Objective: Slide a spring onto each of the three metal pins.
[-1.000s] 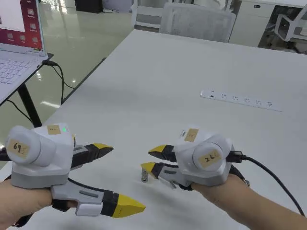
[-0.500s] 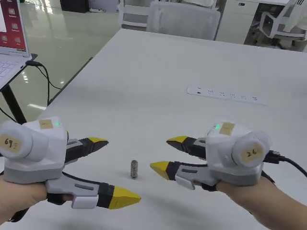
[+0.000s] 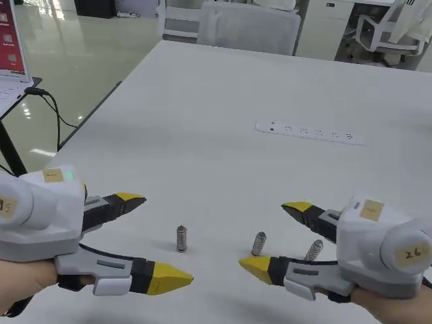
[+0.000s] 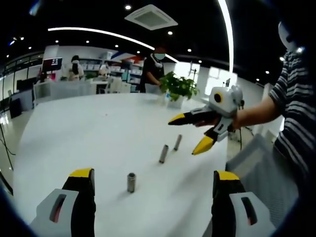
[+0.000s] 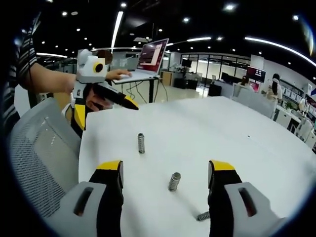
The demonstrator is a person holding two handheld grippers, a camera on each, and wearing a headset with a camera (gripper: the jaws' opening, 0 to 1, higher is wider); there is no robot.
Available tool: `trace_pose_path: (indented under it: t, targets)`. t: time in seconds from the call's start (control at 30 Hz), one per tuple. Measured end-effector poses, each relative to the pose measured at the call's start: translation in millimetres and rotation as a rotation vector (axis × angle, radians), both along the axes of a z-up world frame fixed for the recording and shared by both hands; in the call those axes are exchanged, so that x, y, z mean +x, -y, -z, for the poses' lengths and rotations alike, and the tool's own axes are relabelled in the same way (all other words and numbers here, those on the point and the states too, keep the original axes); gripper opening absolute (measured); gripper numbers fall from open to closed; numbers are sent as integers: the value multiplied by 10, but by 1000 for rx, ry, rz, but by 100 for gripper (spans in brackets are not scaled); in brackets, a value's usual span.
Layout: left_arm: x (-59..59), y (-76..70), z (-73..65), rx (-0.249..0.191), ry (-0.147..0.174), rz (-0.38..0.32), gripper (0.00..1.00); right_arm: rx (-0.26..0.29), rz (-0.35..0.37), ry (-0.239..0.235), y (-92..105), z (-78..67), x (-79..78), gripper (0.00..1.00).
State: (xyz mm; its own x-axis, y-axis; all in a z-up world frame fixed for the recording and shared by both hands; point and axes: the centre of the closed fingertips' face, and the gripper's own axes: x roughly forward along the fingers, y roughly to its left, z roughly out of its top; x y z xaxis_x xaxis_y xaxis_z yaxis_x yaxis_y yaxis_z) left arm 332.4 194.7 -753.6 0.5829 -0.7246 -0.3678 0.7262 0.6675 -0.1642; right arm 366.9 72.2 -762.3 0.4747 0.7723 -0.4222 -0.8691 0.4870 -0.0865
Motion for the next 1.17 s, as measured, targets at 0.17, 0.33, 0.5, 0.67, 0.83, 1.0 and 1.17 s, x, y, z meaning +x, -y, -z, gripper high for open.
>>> trace_pose_path:
  t: [0.17, 0.33, 0.5, 0.67, 0.83, 1.0, 1.17]
  targets:
    - [-30, 25, 4, 4, 9, 9, 98, 12, 40, -11, 178, -7, -19, 79]
    - [-37, 22, 9, 11, 14, 10, 98, 20, 64, -4, 329, -24, -45, 86]
    - [-29, -1, 2, 23, 22, 5, 98, 7, 100, -14, 502, 40, -56, 90]
    - [-40, -31, 5, 23, 25, -1, 98, 10, 132, -35, 659, 104, -118, 96]
    - [-41, -47, 14, 25, 17, -6, 98, 9, 171, -60, 775, 144, -116, 99]
    - [-43, -56, 18, 23, 13, -14, 98, 41, 219, -92, 899, 138, -107, 99]
    - [-61, -81, 27, 16, 2, -26, 98, 29, 231, -91, 950, 135, -125, 99]
